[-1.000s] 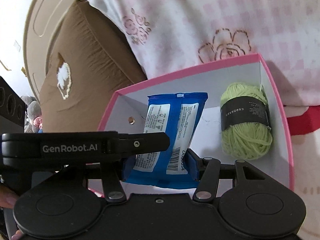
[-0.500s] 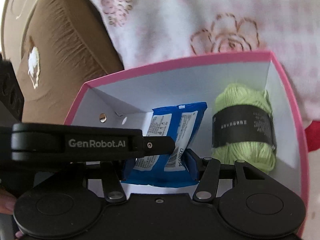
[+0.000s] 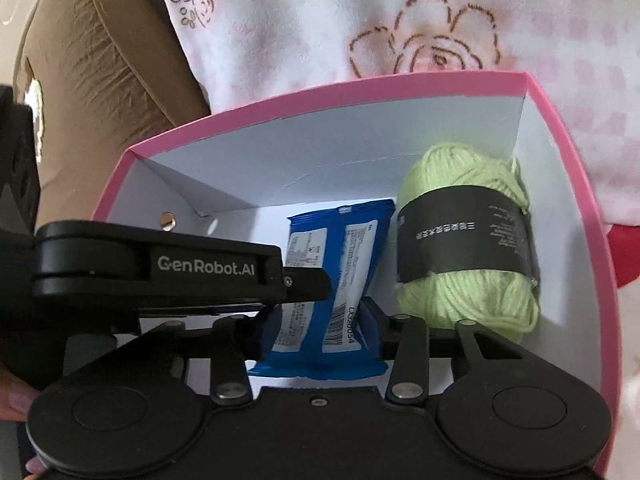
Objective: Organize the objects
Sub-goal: 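Lower the blue snack packet into the pink box beside the yarn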
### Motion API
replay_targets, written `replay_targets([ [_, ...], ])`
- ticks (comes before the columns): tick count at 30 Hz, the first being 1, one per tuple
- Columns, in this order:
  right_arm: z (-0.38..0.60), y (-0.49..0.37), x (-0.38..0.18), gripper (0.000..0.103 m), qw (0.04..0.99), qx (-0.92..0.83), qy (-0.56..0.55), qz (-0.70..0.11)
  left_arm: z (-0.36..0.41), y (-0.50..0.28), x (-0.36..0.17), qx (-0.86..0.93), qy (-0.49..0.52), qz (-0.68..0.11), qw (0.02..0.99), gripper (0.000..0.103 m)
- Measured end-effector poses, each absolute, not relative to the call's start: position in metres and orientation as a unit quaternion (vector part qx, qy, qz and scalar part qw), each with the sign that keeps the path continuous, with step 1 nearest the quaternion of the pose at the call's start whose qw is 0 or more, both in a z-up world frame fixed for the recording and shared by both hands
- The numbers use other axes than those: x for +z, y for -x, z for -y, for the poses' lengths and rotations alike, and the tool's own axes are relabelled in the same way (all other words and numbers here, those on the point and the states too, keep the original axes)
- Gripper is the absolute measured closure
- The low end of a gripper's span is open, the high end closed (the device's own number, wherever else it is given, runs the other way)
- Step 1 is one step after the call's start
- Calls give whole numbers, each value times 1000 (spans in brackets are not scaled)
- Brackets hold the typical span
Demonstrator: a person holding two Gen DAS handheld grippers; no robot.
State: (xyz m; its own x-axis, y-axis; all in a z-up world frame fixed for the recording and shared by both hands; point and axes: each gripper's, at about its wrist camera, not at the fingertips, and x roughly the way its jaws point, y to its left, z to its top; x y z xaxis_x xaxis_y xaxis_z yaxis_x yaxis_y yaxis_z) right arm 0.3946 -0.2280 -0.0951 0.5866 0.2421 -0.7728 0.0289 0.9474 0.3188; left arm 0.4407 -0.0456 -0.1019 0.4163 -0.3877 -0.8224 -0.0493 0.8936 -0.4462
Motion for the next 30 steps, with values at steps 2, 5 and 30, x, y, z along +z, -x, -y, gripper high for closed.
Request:
replay_targets([
  [2, 229, -394, -95, 73, 879, 53, -144, -452, 48, -442, -101, -95, 205, -533, 815, 72],
  [5, 229, -397, -98, 81, 878, 51, -144, -453, 49, -442, -103, -85, 214, -531, 815, 72],
  [30, 223, -344, -51, 72, 907, 64, -56, -412, 53, -390, -39, -82, 167, -499, 846, 69],
])
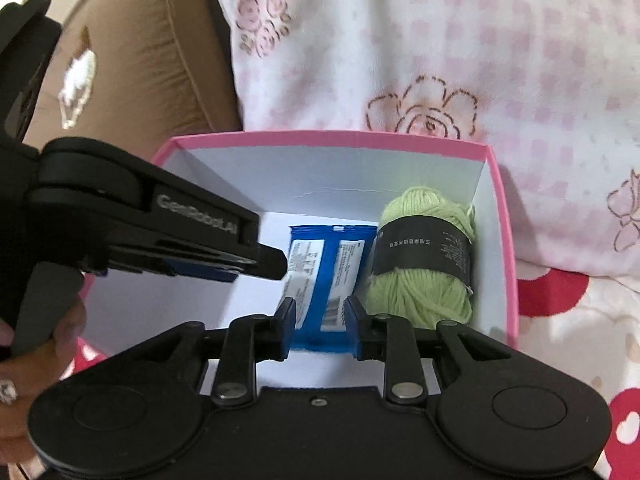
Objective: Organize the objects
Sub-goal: 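Open the left tool and withdraw it from the box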
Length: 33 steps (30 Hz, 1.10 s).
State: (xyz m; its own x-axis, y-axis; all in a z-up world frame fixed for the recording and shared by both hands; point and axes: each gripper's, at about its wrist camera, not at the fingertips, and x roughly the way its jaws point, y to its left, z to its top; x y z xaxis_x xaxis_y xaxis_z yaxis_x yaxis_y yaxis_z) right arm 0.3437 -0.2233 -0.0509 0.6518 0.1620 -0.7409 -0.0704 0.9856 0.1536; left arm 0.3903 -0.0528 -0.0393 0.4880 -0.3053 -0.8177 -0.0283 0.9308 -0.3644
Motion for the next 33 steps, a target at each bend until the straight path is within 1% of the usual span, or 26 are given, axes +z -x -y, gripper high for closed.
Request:
replay_targets([
  [5, 234, -317, -29, 72, 911, 88, -59, -399, 47, -369, -18, -90, 178, -496, 845, 69],
  [10, 236, -286, -10, 70, 917, 93, -62, -382, 45, -339, 6, -89, 145, -487, 856, 63],
  [12, 235, -276, -4, 59, 918, 97, -61, -380, 44, -327, 15, -94, 135, -485, 859, 61],
  [13, 233, -271, -1, 57, 920, 94, -55, -378, 44, -320, 20, -98, 128, -486, 859, 58],
  [15, 229, -261, 6, 49, 921, 93, -37, -376, 44, -308, 29, -110, 113, -491, 857, 52],
  [17, 224, -249, 13, 46, 919, 106, -12, -380, 46, -293, 38, -115, 95, -491, 858, 49],
  [19, 217, -236, 21, 45, 916, 116, 27, -382, 47, -281, 46, -120, 83, -490, 859, 43],
  [21, 217, -227, 28, 35, 916, 122, 36, -380, 48, -272, 53, -119, 81, -494, 858, 42],
  [25, 219, -212, 40, 29, 919, 120, 40, -373, 51, -257, 63, -128, 81, -499, 853, 37],
  [26, 220, -209, 42, 23, 919, 119, 39, -373, 51, -253, 65, -133, 82, -502, 851, 36],
  [27, 220, -206, 44, 13, 919, 120, 38, -372, 51, -250, 67, -139, 83, -503, 849, 31],
  [28, 219, -203, 45, 10, 920, 124, 38, -370, 51, -246, 69, -141, 84, -505, 847, 25],
  [33, 218, -182, 54, 9, 915, 160, 49, -367, 44, -229, 75, -144, 91, -507, 845, 14],
])
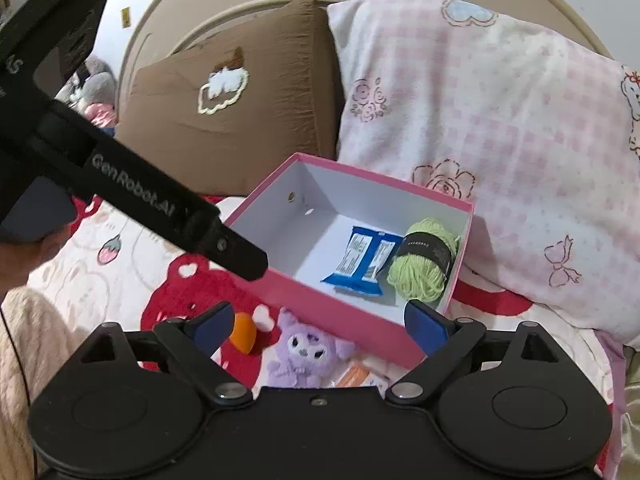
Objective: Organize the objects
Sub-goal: 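Open the left tool and withdraw it from the box, then move the left tool down toward the white wet-wipe packet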
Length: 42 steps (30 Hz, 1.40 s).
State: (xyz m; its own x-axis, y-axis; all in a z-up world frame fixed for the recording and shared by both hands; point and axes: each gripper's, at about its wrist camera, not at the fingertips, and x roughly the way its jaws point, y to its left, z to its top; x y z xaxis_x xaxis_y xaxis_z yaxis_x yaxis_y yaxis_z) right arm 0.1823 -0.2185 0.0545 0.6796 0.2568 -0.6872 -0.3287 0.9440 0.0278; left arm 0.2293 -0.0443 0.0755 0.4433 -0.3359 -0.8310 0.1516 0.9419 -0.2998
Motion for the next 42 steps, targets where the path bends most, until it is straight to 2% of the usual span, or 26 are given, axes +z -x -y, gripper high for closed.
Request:
replay_targets([
  [4, 219, -169, 63, 9, 912, 167, 66, -369, 37, -218, 77, -146, 94, -504, 846, 7],
  [17, 214, -136, 71, 9, 903, 181, 56, -386, 21, -162, 63, -141, 90, -506, 846, 4],
  [26, 224, -129, 47, 9, 880, 192, -7, -434, 41, -132, 28, -171, 66, -516, 837, 4],
  [33, 255, -129, 17, 9, 858, 179, -101, -471, 41, -130, -13, -173, 98, -550, 811, 4],
  [42, 268, -135, -15, 9, 835, 154, -132, -511, 60, -119, -47, -162, 76, -531, 828, 5],
])
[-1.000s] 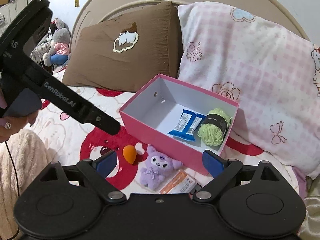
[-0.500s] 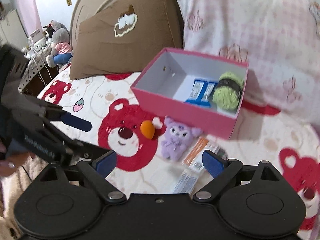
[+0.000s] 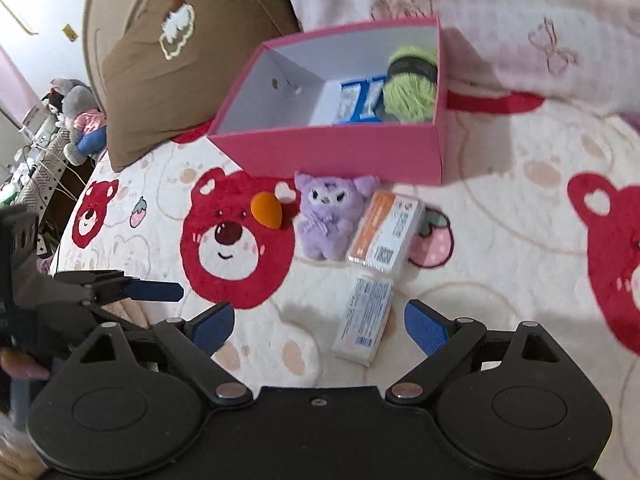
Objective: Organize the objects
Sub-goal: 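Move the left tool down toward the white wet-wipe packet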
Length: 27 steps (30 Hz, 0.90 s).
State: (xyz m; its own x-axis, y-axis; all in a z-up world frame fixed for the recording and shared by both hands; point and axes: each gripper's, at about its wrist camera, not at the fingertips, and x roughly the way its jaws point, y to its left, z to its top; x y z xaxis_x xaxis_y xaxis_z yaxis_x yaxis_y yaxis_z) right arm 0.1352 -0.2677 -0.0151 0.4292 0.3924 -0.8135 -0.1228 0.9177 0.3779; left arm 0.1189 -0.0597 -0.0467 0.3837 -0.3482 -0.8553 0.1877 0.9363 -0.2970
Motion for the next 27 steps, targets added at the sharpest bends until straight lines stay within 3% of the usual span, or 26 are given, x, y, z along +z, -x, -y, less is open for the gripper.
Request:
replay_targets([
  [9, 272, -154, -57, 9, 804, 128, -164, -557, 87, -116, -80, -176, 103, -509, 836, 6],
  [14, 291, -169, -91, 9, 756, 112, -248, -595, 95, -116, -110, -184, 125, -508, 832, 8],
  [19, 302, -182, -115, 9, 720, 105, -317, -609, 100, -120, -140, -180, 139, -512, 828, 19],
  [21, 300, -186, -127, 13, 709, 101, -329, -616, 101, -121, -151, -177, 139, -516, 827, 29],
  [27, 297, -195, -141, 26, 705, 90, -334, -618, 109, -120, -156, -184, 134, -493, 840, 33],
])
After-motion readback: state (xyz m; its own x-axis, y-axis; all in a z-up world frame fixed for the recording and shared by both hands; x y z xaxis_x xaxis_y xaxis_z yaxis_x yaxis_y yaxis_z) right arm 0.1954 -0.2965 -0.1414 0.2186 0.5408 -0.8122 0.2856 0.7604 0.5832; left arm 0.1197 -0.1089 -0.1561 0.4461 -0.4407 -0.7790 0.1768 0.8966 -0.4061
